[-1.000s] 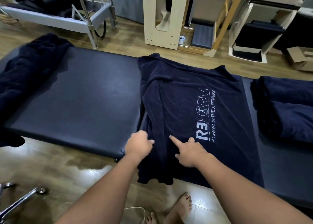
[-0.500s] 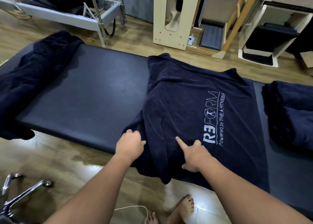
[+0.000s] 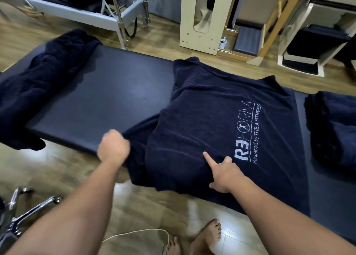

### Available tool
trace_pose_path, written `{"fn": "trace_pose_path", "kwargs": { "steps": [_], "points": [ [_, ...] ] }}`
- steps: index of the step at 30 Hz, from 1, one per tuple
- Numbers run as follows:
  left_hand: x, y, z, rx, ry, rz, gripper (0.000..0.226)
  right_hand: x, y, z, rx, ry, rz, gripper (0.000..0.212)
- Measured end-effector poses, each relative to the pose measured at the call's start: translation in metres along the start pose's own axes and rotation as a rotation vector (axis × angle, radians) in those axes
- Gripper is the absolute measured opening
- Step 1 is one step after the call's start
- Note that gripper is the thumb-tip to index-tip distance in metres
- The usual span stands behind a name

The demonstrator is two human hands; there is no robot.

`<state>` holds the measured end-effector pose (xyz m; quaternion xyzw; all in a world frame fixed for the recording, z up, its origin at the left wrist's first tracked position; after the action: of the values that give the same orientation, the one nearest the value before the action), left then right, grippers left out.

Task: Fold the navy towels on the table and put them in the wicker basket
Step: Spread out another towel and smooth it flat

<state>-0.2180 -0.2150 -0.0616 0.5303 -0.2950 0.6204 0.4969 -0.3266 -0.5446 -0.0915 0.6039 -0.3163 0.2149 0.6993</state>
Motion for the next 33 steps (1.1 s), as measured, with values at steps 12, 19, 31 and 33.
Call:
{"fn": "trace_pose_path", "kwargs": {
  "steps": [12,19,31,33],
  "points": [
    [-0.026,0.050,-0.006,-0.136,-0.081,-0.295,0.045,-0.009,0.001,-0.003,-0.035,-0.013,0.032,0.110],
    [0.000,-0.001,-0.065,0.112,0.182,-0.107,0.035,-0.010,0.003,-0.003,-0.031,0.007,0.041,0.108],
    [-0.023,0.035,-0.063,-0.075,0.006,-0.247,0.038,-0.030,0.014,-0.008,-0.064,0.020,0.126,0.095],
    [-0.022,0.038,-0.061,-0.071,-0.106,-0.197,0.034,-0.039,0.024,-0.007,-0.044,0.023,0.134,0.094]
  ]
}}
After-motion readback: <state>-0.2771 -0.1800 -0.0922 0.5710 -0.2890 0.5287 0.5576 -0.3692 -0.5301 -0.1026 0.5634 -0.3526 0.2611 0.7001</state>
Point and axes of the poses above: each hand's wrist, its own y-axis away from the middle knuckle, its own x-axis out of the back of the hand, z = x × y, the point moved 3 cm from there along -y, towards the middle knuckle, and after that the axes turned 3 degrees about -x, right-handed, at the moved point
